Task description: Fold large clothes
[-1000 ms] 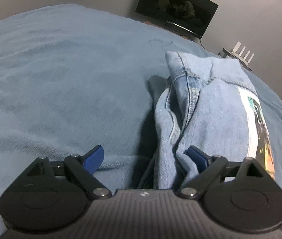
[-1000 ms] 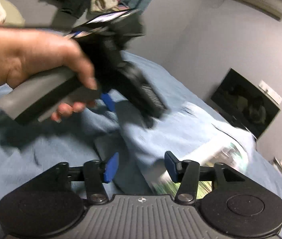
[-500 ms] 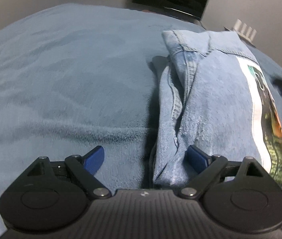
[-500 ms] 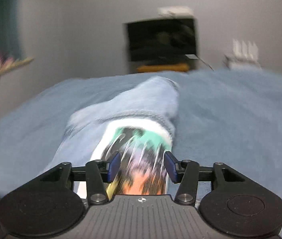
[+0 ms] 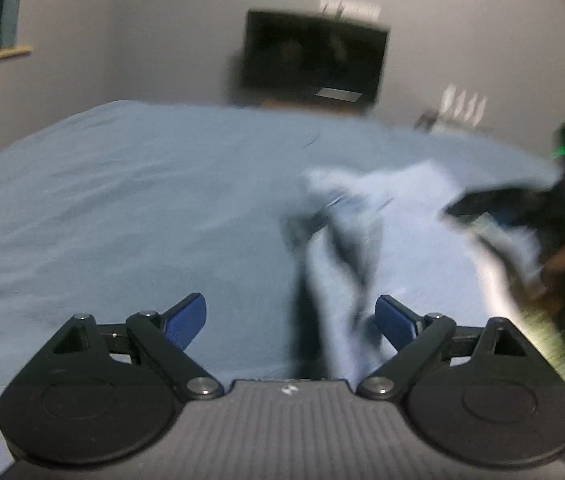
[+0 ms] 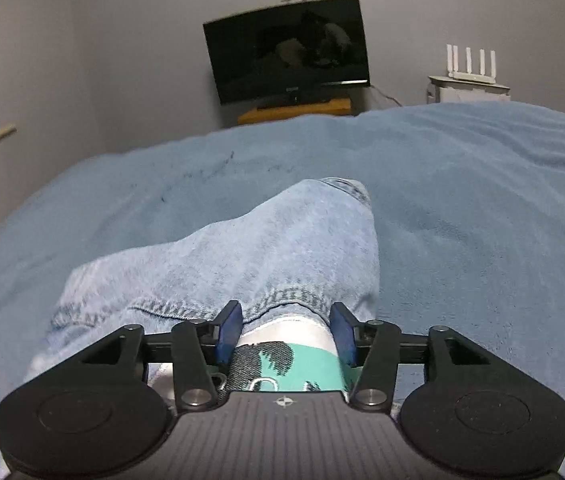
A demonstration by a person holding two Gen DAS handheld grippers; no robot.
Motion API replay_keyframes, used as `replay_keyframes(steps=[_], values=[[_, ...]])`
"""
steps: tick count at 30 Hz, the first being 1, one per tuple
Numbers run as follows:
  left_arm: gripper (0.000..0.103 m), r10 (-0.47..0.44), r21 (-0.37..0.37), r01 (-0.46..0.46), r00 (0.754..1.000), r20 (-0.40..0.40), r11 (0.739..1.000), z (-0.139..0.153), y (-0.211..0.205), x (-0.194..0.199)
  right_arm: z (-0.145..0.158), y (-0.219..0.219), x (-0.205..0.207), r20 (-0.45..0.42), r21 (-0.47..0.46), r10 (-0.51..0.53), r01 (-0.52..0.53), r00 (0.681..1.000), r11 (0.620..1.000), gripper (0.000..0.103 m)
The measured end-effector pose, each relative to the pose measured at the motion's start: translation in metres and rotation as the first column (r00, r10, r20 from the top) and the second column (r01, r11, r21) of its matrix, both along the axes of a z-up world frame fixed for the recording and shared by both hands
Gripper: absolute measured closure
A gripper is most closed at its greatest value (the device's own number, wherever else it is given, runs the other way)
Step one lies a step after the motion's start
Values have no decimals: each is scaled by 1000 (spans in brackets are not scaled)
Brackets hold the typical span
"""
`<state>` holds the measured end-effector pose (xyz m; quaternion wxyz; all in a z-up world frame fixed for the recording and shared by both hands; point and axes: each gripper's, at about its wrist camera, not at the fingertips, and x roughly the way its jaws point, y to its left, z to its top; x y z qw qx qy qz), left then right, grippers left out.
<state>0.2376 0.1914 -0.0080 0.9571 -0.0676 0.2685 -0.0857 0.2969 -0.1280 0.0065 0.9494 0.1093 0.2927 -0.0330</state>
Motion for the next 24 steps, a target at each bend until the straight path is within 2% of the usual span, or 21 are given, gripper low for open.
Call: replay_keyframes(steps=[2,3,6,8,10,12,15,17,19,21,23,24], values=[[11,-18,-13,18,999,28,1000,2,-9,-1,-5,5,10,-7,-24,19,-19,1000,1000,43],[11,-30,14,30,999,35,999,2,-15,-1,-5,8,12,-13,-42,28,-29,1000,999,40],[12,-45,154,50,998,-34,987,-5,-35,4,-6,14,28,-9,-61,27,-27,1000,998,39],[11,-48,135,61,994,-94,989,-9,-34,6,0,14,22,34,-47,-4,6,999,999,39],[11,-60,78,73,986,-157,994,-11,-27,10,13,21,11,115,-42,-17,22,993,999,40],[11,-72,49,83,980,-188,995,-13,-22,12,25,37,9,153,-46,67,-61,986,997,40],[11,-78,15,83,975,-207,996,-16,-20,14,38,69,27,100,5,238,-240,966,971,40],[11,-84,2,86,974,-211,996,-16,-18,14,44,93,39,62,2,311,-312,948,950,39],[11,-92,-10,92,972,-215,996,-16,-15,15,46,120,56,-11,-6,371,-371,929,929,34],[11,-102,-39,96,969,-226,995,-18,-11,17,43,142,69,-84,-35,418,-422,904,906,35],[16,-122,-91,103,963,-239,991,-19,-3,19,35,163,77,-161,-139,400,-422,902,896,39],[22,-139,-125,111,959,-246,986,-19,2,20,31,167,84,-190,-153,394,-423,899,893,49]])
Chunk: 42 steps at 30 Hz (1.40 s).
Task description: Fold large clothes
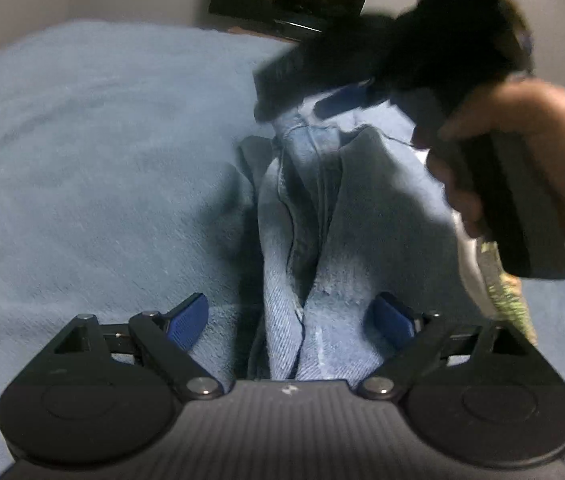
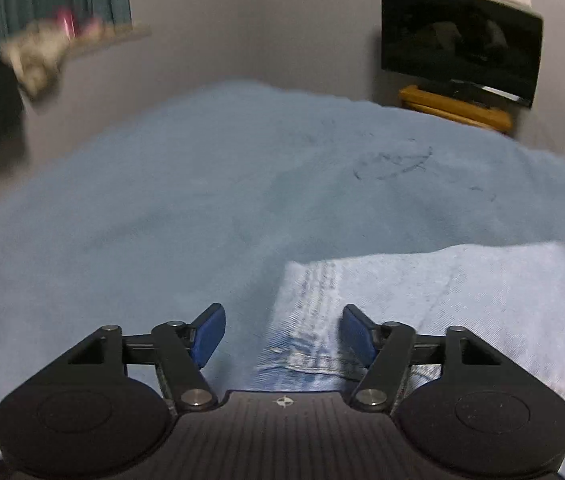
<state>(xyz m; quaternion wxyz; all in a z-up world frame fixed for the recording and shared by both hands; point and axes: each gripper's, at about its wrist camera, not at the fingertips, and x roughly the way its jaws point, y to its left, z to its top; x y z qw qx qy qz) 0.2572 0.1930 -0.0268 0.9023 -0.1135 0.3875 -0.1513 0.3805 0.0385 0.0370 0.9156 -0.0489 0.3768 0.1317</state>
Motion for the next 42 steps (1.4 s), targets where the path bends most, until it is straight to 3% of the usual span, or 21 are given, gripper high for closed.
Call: replay_keyframes(steps=[2,3,7,11,17,20,24,28,31,34,37,39,42], values=[[58,-55,-130,50,998,-36,990,0,11,2,-7,0,7,-51,36,7,-5,999,999,61],[61,-82,-173,74,996,-43,982,0,16,3,-9,-2,10,-68,61,14,-10,998,998,61],[68,-136,-172,128,990,-34,977,3,24,1,-19,-7,11,-88,73,77,-71,993,995,61],[75,-173,-169,164,984,-43,972,1,25,1,-20,-29,17,-111,226,95,-68,989,972,58],[88,-225,-234,213,974,-27,949,4,32,-8,-2,-59,-18,17,385,13,-19,1000,923,56],[88,-287,-216,279,958,-6,936,9,28,-18,15,-72,-61,107,372,-4,-36,994,927,56],[87,-286,-79,280,956,-70,957,-4,18,-13,24,-96,-117,211,325,-75,2,975,946,46],[60,-224,-62,220,973,-53,973,4,20,-10,21,-112,-197,263,209,-142,88,954,974,36],[44,-150,-28,150,989,-10,988,11,30,-11,7,-117,-242,234,143,-150,119,961,983,28],[44,-87,-30,90,994,70,996,25,32,-9,0,-112,-276,214,68,-157,146,964,987,25],[41,-55,-72,68,984,167,995,39,21,-11,-10,-111,-312,208,54,-202,195,957,979,15],[41,-57,-83,76,977,207,994,44,12,-18,-26,-114,-316,159,42,-225,222,961,974,12],[41,-67,-30,76,973,222,997,44,-5,-24,-46,-120,-317,120,32,-255,253,960,967,14]])
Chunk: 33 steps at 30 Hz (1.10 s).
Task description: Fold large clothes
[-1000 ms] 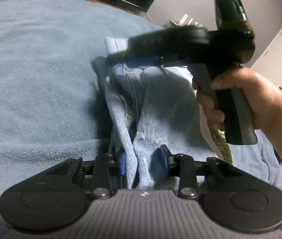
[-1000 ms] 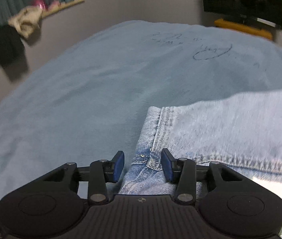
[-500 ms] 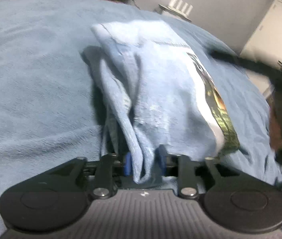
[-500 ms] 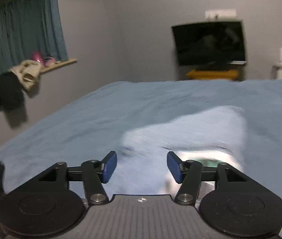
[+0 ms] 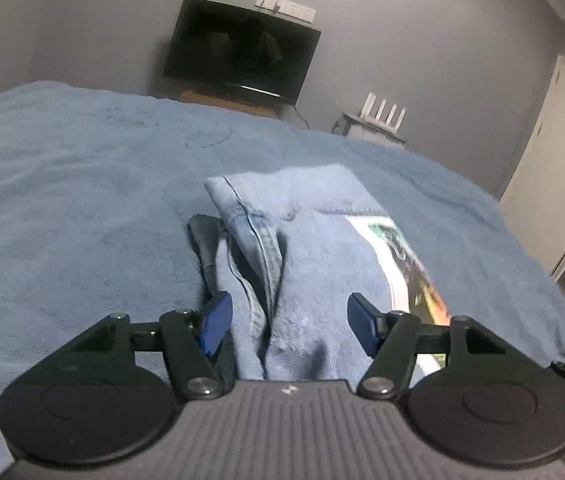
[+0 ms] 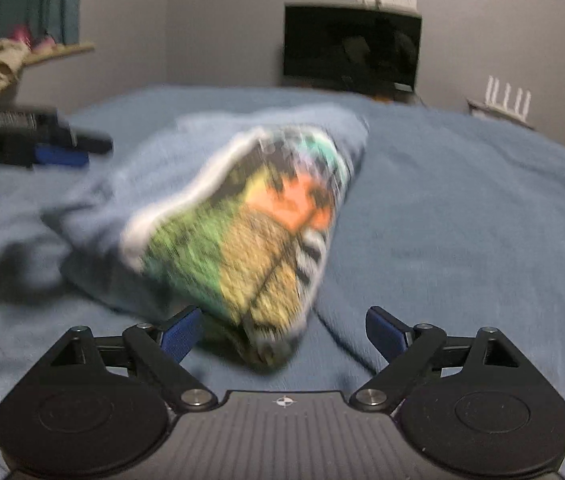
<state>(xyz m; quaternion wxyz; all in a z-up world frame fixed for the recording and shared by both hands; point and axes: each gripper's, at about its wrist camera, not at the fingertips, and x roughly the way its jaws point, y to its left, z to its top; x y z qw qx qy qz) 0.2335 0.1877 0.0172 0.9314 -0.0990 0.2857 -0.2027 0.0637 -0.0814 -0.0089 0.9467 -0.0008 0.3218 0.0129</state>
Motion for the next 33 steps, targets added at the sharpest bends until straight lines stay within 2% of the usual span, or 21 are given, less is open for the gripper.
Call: replay_keyframes(steps=[5,9,12,14,16,18,22,23,25,26,28,30,32,33], values=[[41,-19,141,21,1000,-18,990,-19,-25,2,-17,4,13,26,-10,-35,35,999,999,16],[41,-17,120,21,999,-39,993,-23,-23,4,-28,7,19,49,-35,-79,81,996,996,24],[40,-31,103,37,998,-61,994,-28,-21,8,-24,10,13,91,-81,-75,83,993,993,36],[36,-42,91,49,996,-76,995,-30,-20,9,-23,8,9,111,-99,-97,108,989,989,39],[34,-58,84,66,994,-94,994,-33,-20,11,-24,-2,9,95,-50,-140,145,986,988,38],[34,-76,78,84,992,-105,993,-36,-21,12,-25,-13,13,68,-3,-183,183,981,983,32],[30,-72,115,85,991,-112,990,-40,-24,14,-28,-21,18,15,47,-200,200,980,979,26],[30,-66,122,81,990,-122,989,-42,-23,16,-27,-22,19,-10,60,-189,189,982,980,28],[28,-56,133,75,989,-137,988,-44,-21,17,-26,-26,18,-80,132,-132,142,988,981,38],[27,-53,128,72,988,-147,989,-43,-20,20,-22,-27,12,-94,157,-106,120,990,980,40],[27,-51,98,69,983,-174,993,-45,-16,23,-10,-28,-3,-56,174,-43,52,998,983,39],[26,-51,93,69,982,-184,993,-45,-16,25,6,-22,-17,12,150,23,-24,1000,988,39],[26,-49,101,68,982,-182,993,-46,-17,24,22,-19,-19,89,146,43,-56,995,988,40],[26,-49,105,69,982,-181,992,-45,-18,23,27,-18,-17,107,150,31,-47,994,987,45]])
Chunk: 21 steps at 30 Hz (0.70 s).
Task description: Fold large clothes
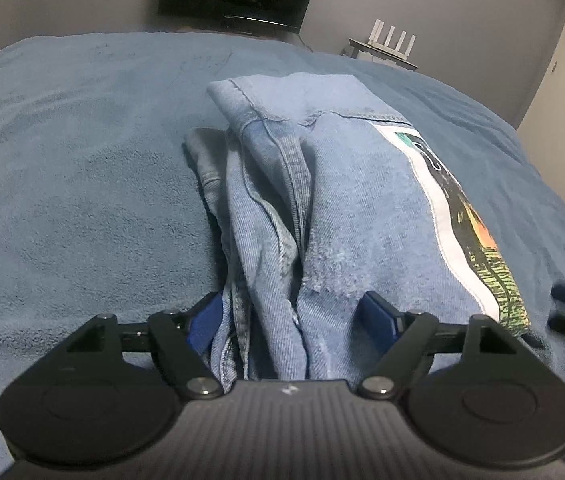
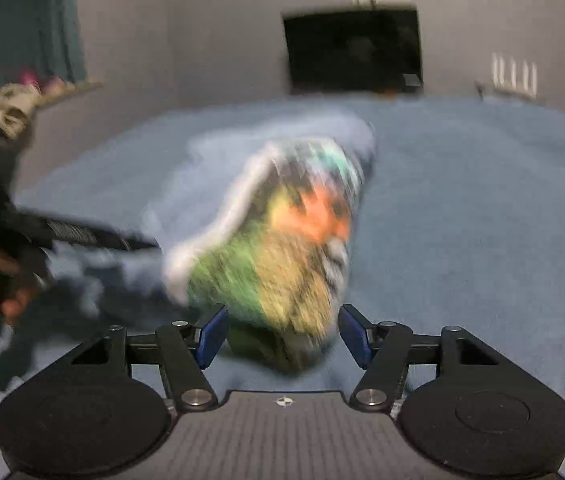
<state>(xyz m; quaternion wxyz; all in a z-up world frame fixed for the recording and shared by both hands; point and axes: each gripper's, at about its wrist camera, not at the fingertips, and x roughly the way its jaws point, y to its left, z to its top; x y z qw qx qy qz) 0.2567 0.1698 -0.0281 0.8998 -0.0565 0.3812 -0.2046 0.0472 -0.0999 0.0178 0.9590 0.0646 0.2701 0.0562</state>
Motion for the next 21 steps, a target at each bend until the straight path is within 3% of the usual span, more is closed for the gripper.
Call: replay_keyframes(steps=[1,3,6,10,14,18,21], values=[[26,-2,2,2,1000,0,1000,0,0,-1,4,2,5,11,5,-13,13,1000,1000,48],[26,-1,-4,1,1000,-5,1000,0,2,-1,7,7,18,7,-12,-18,18,1000,1000,67],[26,-3,-4,3,1000,-6,1000,0,2,1,-2,19,35,-19,-75,14,-15,1000,997,79],[24,-20,2,20,1000,-22,1000,-5,-1,5,-21,29,40,-62,-200,28,-40,998,979,78],[22,-27,21,28,999,-29,999,-9,-3,8,-35,35,48,-70,-256,22,-39,997,966,74],[22,-16,13,17,999,-38,1000,-9,1,11,-12,34,54,-9,-147,29,-30,1000,989,73],[22,-18,9,19,999,-44,1000,-11,0,13,4,37,70,23,-143,17,-13,1000,990,72]])
